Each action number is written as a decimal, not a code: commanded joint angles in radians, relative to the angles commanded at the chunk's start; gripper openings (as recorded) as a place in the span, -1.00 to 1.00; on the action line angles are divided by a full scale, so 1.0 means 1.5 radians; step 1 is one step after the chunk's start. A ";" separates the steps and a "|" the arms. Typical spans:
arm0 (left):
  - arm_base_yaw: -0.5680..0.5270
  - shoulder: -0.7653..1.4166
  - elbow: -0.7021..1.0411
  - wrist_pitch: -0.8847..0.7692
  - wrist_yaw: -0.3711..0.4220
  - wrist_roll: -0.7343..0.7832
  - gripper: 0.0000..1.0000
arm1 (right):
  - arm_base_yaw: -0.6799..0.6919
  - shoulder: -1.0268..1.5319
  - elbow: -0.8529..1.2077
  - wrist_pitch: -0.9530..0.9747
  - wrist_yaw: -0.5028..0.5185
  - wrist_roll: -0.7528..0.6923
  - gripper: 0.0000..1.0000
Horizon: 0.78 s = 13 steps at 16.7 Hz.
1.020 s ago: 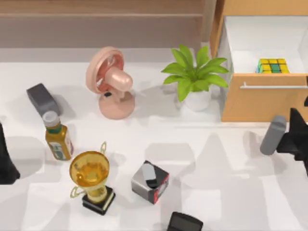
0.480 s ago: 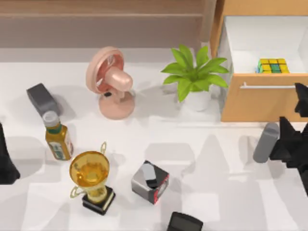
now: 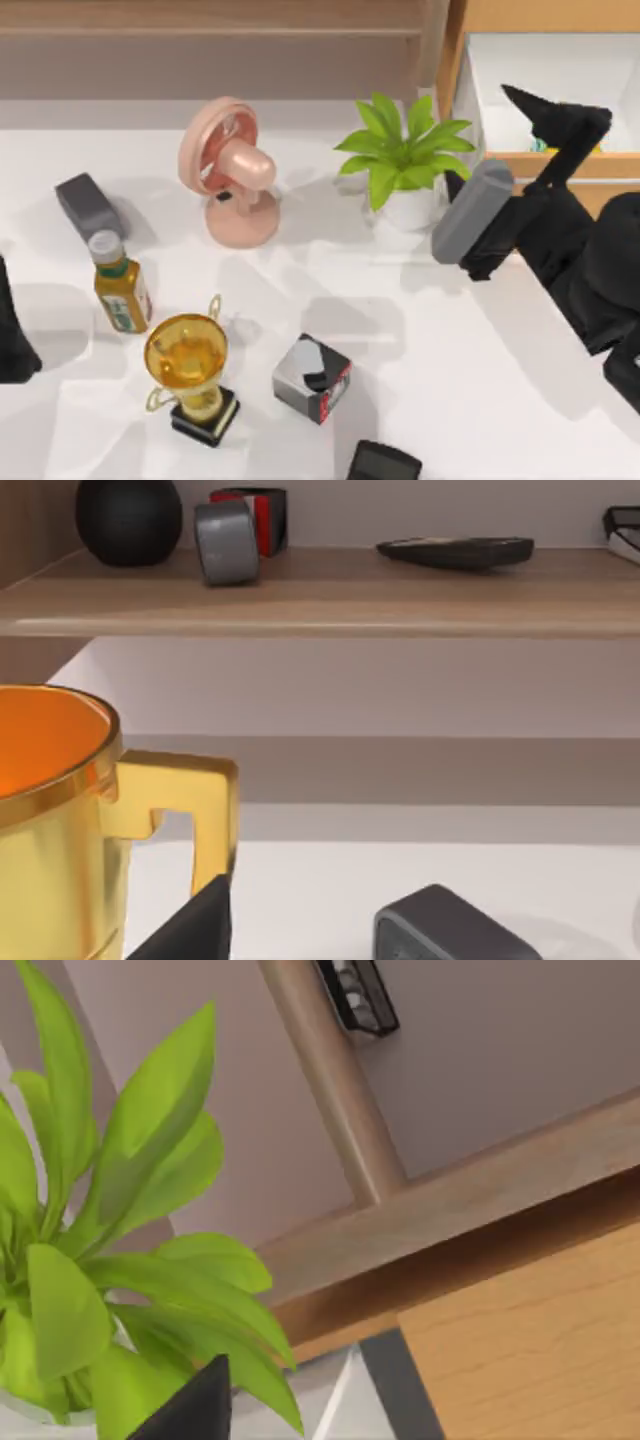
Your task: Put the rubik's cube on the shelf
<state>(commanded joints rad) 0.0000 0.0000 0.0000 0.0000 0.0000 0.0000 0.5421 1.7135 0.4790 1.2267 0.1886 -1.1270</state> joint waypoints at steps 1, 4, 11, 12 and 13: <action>0.000 0.000 0.000 0.000 0.000 0.000 1.00 | 0.005 -0.014 0.040 -0.065 -0.013 0.041 1.00; 0.000 0.000 0.000 0.000 0.000 0.000 1.00 | 0.004 -0.032 0.179 -0.281 -0.045 0.168 1.00; 0.000 0.000 0.000 0.000 0.000 0.000 1.00 | -0.071 0.051 0.565 -0.852 -0.089 0.459 1.00; 0.000 0.000 0.000 0.000 0.000 0.000 1.00 | -0.087 0.074 0.622 -0.935 -0.092 0.497 1.00; 0.000 0.000 0.000 0.000 0.000 0.000 1.00 | -0.103 0.099 0.680 -1.017 -0.095 0.534 1.00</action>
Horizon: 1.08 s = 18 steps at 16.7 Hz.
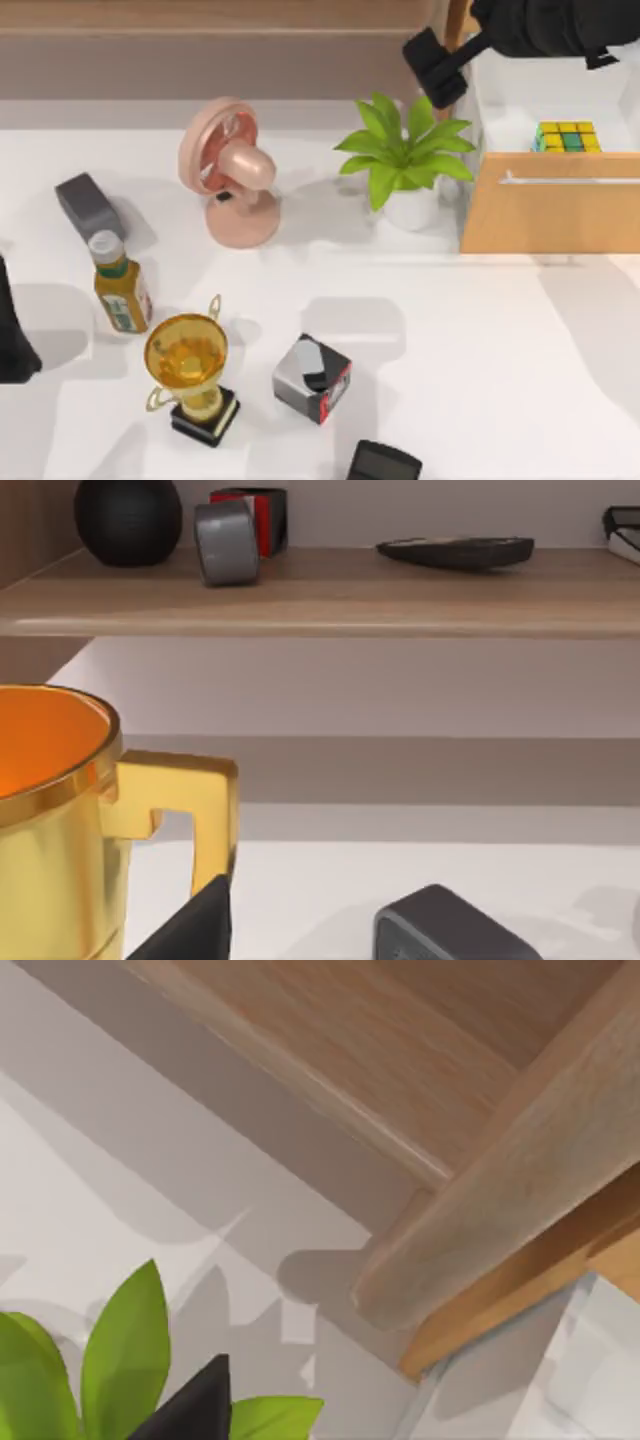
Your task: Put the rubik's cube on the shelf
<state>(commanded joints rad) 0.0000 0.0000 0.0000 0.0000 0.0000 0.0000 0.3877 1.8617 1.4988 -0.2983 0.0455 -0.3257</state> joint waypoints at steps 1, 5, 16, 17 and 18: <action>0.000 0.000 0.000 0.000 0.000 0.000 1.00 | -0.017 0.027 0.057 -0.080 -0.003 0.035 1.00; 0.000 0.000 0.000 0.000 0.000 0.000 1.00 | -0.082 0.146 0.274 -0.372 -0.010 0.157 1.00; 0.000 0.000 0.000 0.000 0.000 0.000 1.00 | -0.169 0.382 0.596 -0.754 -0.017 0.311 1.00; 0.000 0.000 0.000 0.000 0.000 0.000 1.00 | -0.169 0.382 0.596 -0.754 -0.017 0.311 1.00; 0.000 0.000 0.000 0.000 0.000 0.000 1.00 | -0.169 0.382 0.596 -0.754 -0.017 0.311 1.00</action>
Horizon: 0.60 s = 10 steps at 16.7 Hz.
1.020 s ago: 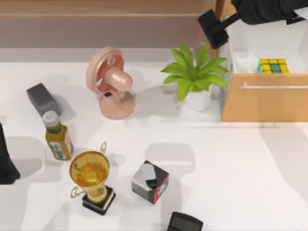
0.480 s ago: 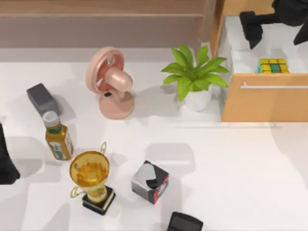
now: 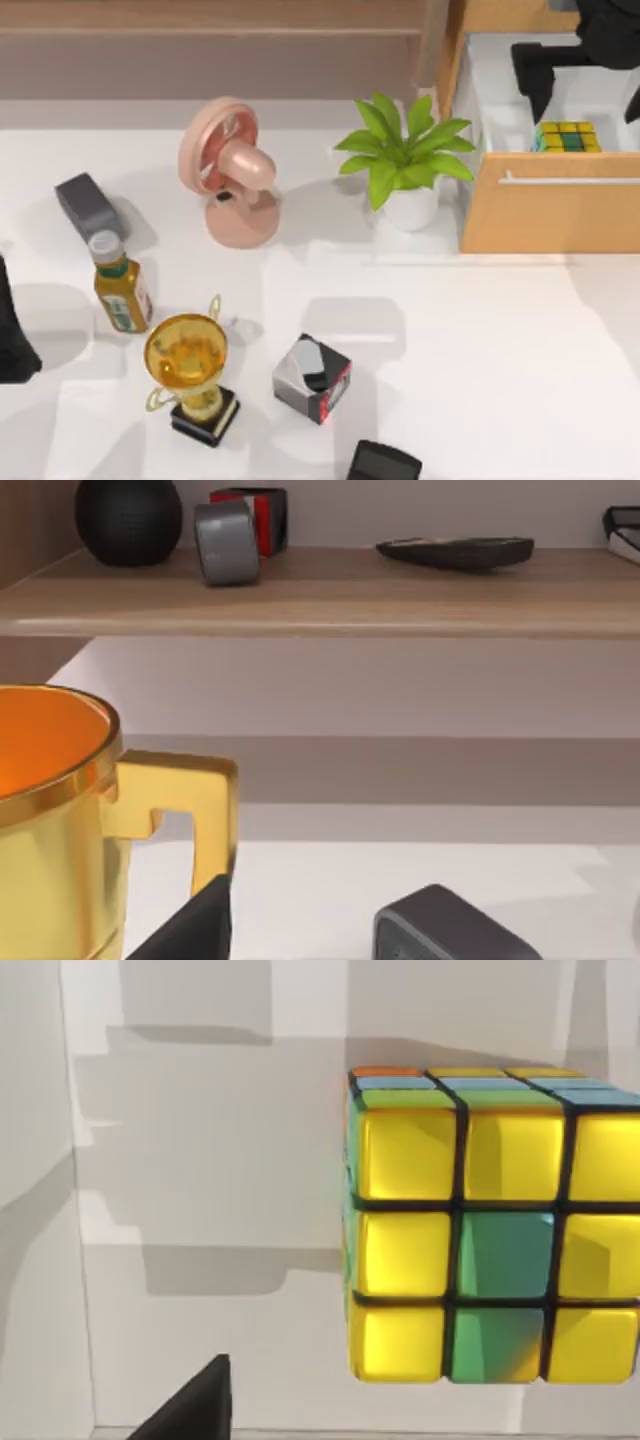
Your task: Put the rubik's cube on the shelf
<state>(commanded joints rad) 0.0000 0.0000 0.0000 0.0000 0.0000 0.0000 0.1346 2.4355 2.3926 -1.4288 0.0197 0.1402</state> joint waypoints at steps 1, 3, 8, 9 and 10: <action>0.000 0.000 0.000 0.000 0.000 0.000 1.00 | 0.000 0.000 0.000 0.000 0.000 0.000 1.00; 0.000 0.000 0.000 0.000 0.000 0.000 1.00 | 0.003 -0.002 -0.003 0.002 0.000 -0.001 1.00; 0.000 0.000 0.000 0.000 0.000 0.000 1.00 | 0.003 -0.029 -0.079 0.049 0.000 0.002 1.00; 0.000 0.000 0.000 0.000 0.000 0.000 1.00 | 0.003 -0.031 -0.097 0.064 0.000 0.002 1.00; 0.000 0.000 0.000 0.000 0.000 0.000 1.00 | 0.002 -0.029 -0.113 0.080 0.001 0.001 1.00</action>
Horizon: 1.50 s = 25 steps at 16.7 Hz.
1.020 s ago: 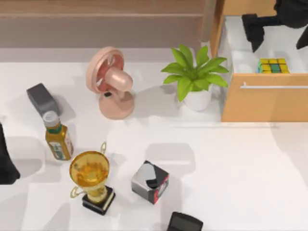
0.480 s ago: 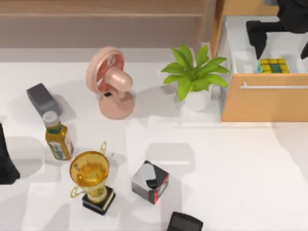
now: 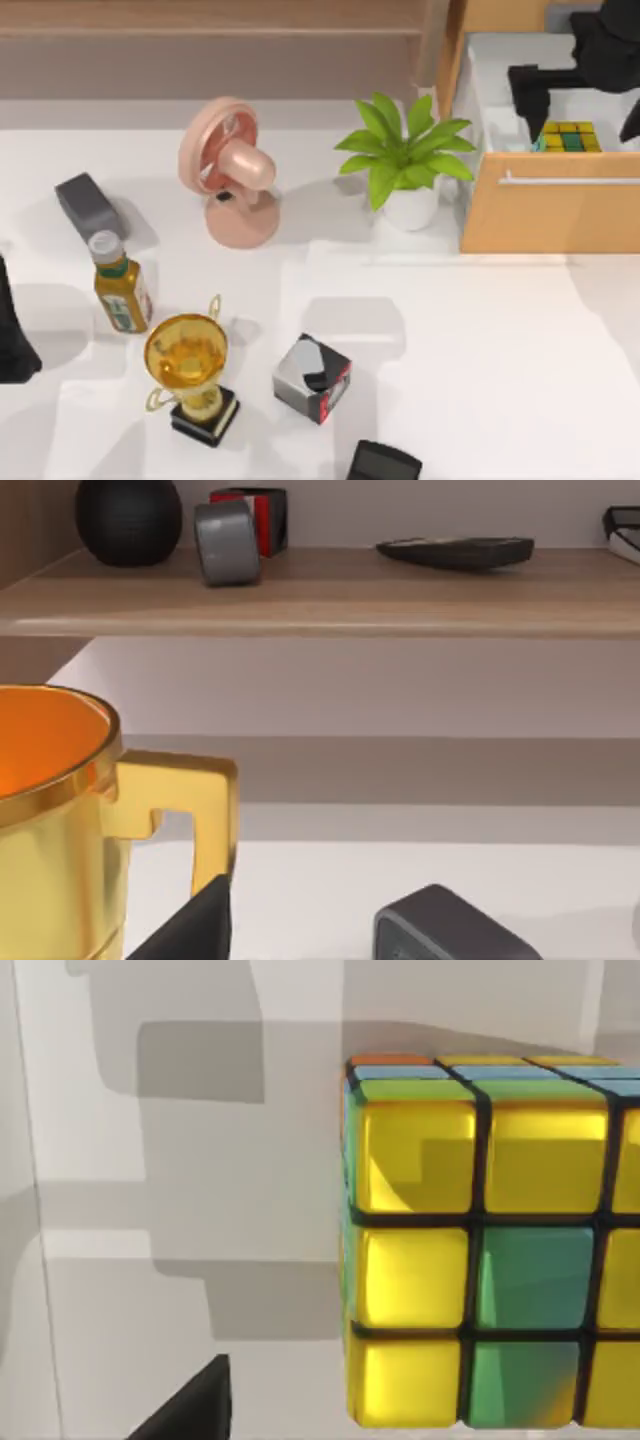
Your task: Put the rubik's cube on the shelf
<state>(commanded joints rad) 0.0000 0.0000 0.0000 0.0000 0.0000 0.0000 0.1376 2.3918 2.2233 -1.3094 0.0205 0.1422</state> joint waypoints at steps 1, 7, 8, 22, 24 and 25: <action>0.000 0.000 0.000 0.000 0.000 0.000 1.00 | -0.001 0.005 -0.012 0.015 0.000 -0.001 1.00; 0.000 0.000 0.000 0.000 0.000 0.000 1.00 | -0.003 0.048 -0.010 0.062 0.000 -0.002 1.00; 0.000 0.000 0.000 0.000 0.000 0.000 1.00 | -0.003 0.049 -0.009 0.062 0.000 -0.002 1.00; 0.000 0.000 0.000 0.000 0.000 0.000 1.00 | -0.003 0.049 -0.009 0.062 0.000 -0.002 -0.66; 0.000 0.000 0.000 0.000 0.000 0.000 1.00 | -0.003 0.049 -0.009 0.062 0.000 -0.002 -0.96; 0.000 0.000 0.000 0.000 0.000 0.000 1.00 | -0.003 0.049 -0.009 0.062 0.000 -0.002 -1.00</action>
<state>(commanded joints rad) 0.0000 0.0000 0.0000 0.0000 0.0000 0.0000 0.1327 2.4655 2.2104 -1.2166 0.0199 0.1386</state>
